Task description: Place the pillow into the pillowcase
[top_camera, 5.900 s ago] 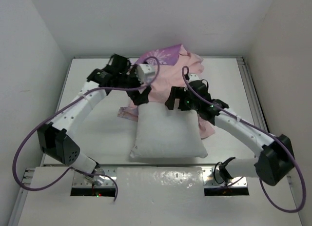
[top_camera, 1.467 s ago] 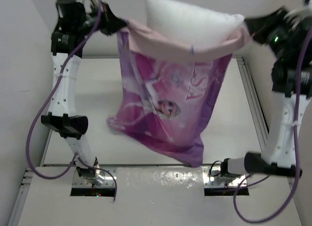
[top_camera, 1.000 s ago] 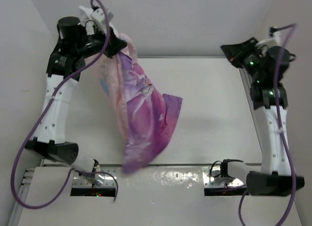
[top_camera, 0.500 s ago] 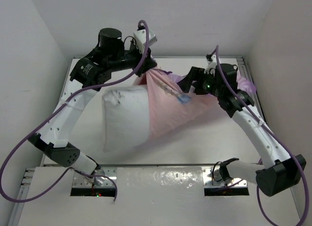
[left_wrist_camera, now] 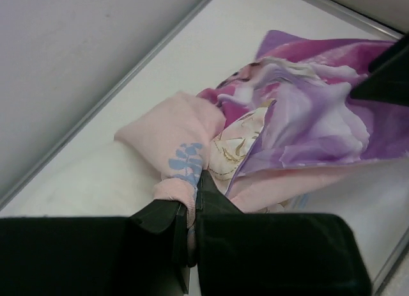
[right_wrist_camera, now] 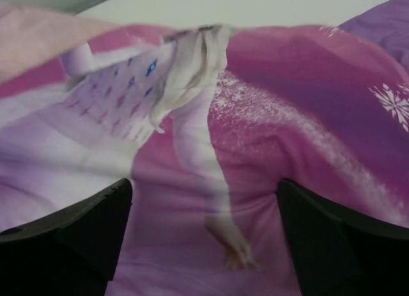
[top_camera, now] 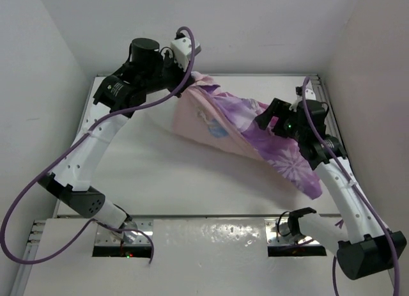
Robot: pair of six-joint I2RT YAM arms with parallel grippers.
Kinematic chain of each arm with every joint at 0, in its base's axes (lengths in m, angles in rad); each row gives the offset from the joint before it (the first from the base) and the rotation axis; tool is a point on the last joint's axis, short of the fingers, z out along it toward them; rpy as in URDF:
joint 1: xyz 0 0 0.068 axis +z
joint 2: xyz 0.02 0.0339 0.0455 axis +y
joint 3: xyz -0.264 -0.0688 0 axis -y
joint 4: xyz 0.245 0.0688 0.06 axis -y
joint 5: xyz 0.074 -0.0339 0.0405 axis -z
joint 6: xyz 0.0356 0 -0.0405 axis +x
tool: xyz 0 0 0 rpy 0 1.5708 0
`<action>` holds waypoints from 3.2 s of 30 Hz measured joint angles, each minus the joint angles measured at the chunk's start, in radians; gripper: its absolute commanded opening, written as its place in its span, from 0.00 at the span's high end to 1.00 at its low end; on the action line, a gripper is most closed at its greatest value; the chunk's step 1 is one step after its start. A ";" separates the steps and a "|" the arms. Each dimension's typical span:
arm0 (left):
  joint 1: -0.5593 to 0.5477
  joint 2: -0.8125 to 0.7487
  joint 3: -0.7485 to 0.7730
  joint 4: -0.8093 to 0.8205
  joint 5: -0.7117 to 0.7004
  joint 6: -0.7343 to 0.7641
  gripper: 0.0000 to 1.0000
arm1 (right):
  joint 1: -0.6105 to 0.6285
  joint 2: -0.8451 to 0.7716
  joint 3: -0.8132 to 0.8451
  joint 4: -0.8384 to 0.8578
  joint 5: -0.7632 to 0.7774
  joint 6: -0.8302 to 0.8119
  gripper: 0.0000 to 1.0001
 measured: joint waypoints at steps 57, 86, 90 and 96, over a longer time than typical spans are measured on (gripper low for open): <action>0.634 0.342 -0.357 0.202 0.183 -0.227 1.00 | -0.047 0.303 -0.225 0.344 -0.347 0.027 0.01; 0.551 0.346 -0.311 0.172 0.031 -0.127 1.00 | -0.087 0.699 -0.536 1.456 -0.593 0.497 1.00; 0.554 0.343 -0.290 0.171 0.032 -0.121 1.00 | -0.102 0.578 -0.495 1.228 -0.535 0.368 1.00; 0.554 0.340 -0.227 0.126 0.055 -0.111 1.00 | -0.098 0.442 -0.347 0.906 -0.462 0.211 1.00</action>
